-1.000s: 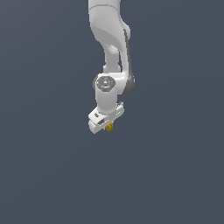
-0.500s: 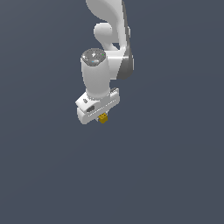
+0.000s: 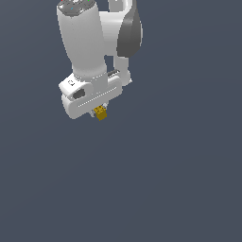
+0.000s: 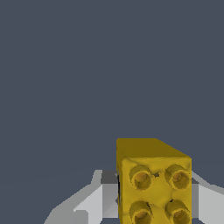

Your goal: Pick up the object and move it to a goal position.

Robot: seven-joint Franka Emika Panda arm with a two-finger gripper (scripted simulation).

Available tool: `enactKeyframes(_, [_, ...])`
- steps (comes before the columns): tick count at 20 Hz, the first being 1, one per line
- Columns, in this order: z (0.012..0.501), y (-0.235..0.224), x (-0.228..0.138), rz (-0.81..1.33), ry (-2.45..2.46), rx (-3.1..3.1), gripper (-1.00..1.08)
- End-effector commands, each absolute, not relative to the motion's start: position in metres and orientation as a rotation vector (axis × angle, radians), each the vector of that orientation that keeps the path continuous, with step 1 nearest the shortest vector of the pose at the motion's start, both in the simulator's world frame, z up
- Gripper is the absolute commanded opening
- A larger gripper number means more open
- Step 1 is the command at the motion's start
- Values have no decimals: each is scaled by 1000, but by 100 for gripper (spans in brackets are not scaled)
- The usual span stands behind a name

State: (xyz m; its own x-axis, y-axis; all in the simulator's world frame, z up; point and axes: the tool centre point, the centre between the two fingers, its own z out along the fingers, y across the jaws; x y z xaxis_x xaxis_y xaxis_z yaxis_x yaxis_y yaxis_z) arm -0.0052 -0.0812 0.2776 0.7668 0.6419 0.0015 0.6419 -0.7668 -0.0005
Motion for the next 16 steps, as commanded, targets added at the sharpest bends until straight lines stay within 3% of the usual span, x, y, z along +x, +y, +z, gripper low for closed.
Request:
enactKeyframes(1, [303, -88, -2, -1, -1073, -2951, -100])
enactKeyframes(16, [376, -111, 11, 0, -1071, -2953, -100])
